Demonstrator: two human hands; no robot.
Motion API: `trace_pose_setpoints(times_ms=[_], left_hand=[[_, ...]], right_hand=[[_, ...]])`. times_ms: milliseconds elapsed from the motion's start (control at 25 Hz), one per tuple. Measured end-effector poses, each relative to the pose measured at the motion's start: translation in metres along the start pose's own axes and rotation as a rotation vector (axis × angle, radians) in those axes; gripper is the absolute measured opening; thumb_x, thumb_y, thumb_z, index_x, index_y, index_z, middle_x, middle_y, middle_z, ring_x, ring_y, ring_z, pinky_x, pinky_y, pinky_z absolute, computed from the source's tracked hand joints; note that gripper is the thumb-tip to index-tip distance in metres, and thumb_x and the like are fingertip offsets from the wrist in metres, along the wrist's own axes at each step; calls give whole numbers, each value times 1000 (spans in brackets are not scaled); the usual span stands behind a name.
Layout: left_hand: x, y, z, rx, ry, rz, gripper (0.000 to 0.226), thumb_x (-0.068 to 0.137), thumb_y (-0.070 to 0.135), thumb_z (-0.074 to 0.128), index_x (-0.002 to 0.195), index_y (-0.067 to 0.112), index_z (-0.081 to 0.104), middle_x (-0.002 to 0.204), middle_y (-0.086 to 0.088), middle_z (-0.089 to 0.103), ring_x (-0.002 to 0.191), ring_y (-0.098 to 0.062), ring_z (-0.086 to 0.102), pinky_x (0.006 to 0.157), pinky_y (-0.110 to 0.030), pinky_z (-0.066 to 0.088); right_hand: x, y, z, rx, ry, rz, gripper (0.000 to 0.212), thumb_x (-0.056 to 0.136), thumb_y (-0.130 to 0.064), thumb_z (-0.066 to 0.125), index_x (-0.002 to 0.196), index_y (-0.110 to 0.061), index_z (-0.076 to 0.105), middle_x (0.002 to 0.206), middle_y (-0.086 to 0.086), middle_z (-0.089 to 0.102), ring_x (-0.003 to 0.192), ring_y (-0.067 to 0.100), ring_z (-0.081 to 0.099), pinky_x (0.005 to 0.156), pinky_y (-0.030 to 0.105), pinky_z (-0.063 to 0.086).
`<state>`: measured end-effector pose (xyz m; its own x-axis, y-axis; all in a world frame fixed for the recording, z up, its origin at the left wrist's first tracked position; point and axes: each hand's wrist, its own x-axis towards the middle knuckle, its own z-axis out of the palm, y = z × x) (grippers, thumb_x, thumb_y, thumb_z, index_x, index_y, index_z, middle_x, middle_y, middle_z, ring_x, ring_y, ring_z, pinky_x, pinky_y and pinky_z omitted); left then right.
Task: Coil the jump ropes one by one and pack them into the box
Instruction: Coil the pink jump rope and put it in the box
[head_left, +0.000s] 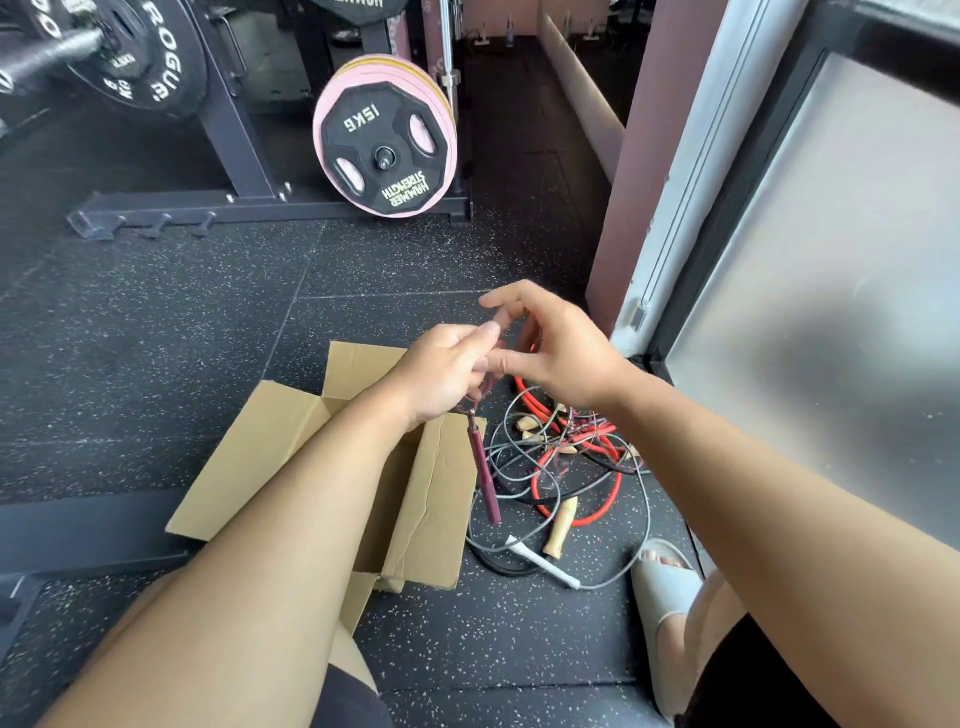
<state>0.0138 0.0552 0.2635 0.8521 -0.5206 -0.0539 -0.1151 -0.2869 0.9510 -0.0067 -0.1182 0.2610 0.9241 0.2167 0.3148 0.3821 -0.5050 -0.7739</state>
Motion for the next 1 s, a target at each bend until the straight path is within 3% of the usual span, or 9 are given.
trace_pose_setpoints(times_ms=[80,200,280,360,520,600,760,880,1000], left_hand=[[-3,5,3,-199,-16,-24,37,109,26,34,79,12,51,47,13,31,40,-4,27,54,-28,46],[-3,8,2,-366,17,-42,41,108,30,33,76,11,52,45,9,33,38,-6,29,56,-26,48],[-1,8,-1,-452,47,-54,41,108,32,36,76,11,51,47,6,32,41,-9,31,56,-24,42],[1,11,-2,-518,62,-91,40,106,34,39,74,13,50,50,4,36,47,-12,42,56,-22,42],[-1,16,-2,-633,-23,-147,42,105,35,38,69,15,46,53,0,41,63,-22,60,69,-26,54],[-2,19,-3,-663,-61,-161,44,106,37,35,67,17,40,47,4,35,56,-18,49,66,-25,46],[-1,19,-10,-826,-110,-149,41,105,34,32,68,18,39,44,8,25,48,-10,17,49,-21,28],[1,18,-19,-952,-88,-120,36,102,26,28,69,19,41,47,10,24,47,-9,11,47,-22,25],[0,17,-26,-857,-39,-122,39,105,33,32,72,17,46,48,9,23,42,-6,16,47,-19,28]], right_hand=[[0,2,3,164,-137,56,34,89,-27,75,112,-5,64,97,8,69,77,11,59,72,33,51],[-3,5,6,466,-298,160,26,96,-13,64,97,12,59,83,14,66,75,15,61,71,24,48],[-2,4,1,514,-233,195,10,95,-7,65,91,2,61,77,7,67,71,15,60,71,27,47],[2,2,-6,514,-149,228,14,98,-8,61,84,-7,60,68,-2,63,63,10,55,64,23,46],[5,-1,-13,470,-119,219,24,102,-16,56,85,1,57,65,4,49,50,7,40,50,19,34],[5,-4,-12,477,-93,214,20,101,-16,59,87,-1,60,65,5,53,46,5,39,46,18,31],[3,-2,-13,437,-11,187,7,98,-8,61,97,-2,63,70,4,60,47,-1,49,49,9,37],[1,13,-16,357,-12,179,8,99,-13,62,92,-12,64,66,-5,59,54,6,51,53,16,41],[1,14,-21,372,153,172,8,98,-14,64,96,-9,70,63,-9,58,52,4,48,51,17,40]])
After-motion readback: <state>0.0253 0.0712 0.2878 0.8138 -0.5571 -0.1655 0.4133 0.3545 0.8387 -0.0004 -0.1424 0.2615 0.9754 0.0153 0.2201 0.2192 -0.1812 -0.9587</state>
